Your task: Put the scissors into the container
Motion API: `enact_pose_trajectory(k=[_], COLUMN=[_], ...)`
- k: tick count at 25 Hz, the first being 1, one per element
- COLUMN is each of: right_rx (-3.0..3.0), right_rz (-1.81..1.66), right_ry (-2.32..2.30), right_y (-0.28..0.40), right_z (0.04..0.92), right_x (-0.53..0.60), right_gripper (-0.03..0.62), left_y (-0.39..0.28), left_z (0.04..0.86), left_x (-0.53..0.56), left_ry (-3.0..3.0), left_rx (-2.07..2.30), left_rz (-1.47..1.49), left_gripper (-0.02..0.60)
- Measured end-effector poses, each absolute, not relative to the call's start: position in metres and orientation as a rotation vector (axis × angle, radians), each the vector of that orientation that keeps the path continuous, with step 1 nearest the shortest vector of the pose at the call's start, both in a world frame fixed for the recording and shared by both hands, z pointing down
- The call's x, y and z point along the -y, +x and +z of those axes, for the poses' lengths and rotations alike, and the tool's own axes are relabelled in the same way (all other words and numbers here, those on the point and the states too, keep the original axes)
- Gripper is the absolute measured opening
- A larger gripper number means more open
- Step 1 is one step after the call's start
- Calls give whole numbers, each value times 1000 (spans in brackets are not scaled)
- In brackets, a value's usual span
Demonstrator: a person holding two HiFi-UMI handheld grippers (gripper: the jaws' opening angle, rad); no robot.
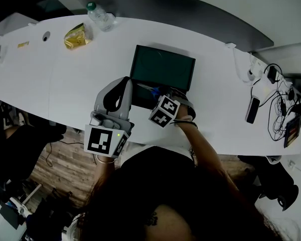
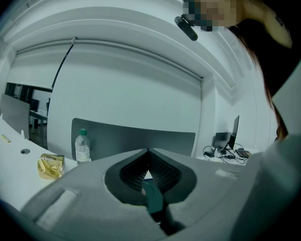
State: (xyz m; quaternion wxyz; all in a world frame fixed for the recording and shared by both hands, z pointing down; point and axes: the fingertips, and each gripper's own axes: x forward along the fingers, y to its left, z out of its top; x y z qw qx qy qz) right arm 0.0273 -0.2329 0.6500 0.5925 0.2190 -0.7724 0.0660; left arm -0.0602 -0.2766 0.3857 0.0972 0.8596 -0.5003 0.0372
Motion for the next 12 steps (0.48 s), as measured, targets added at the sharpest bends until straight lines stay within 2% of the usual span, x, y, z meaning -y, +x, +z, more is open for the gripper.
enact_pose_trajectory(k=[12], right_rx=[1812], right_rz=[164], right_ry=[520], right_y=[24], right_z=[646], right_x=[234], right_gripper=[94], left_y=[-56], left_z=[387], left_x=[275], left_ry=[2550], left_rx=[1467], left_rz=[120], left_gripper=[11])
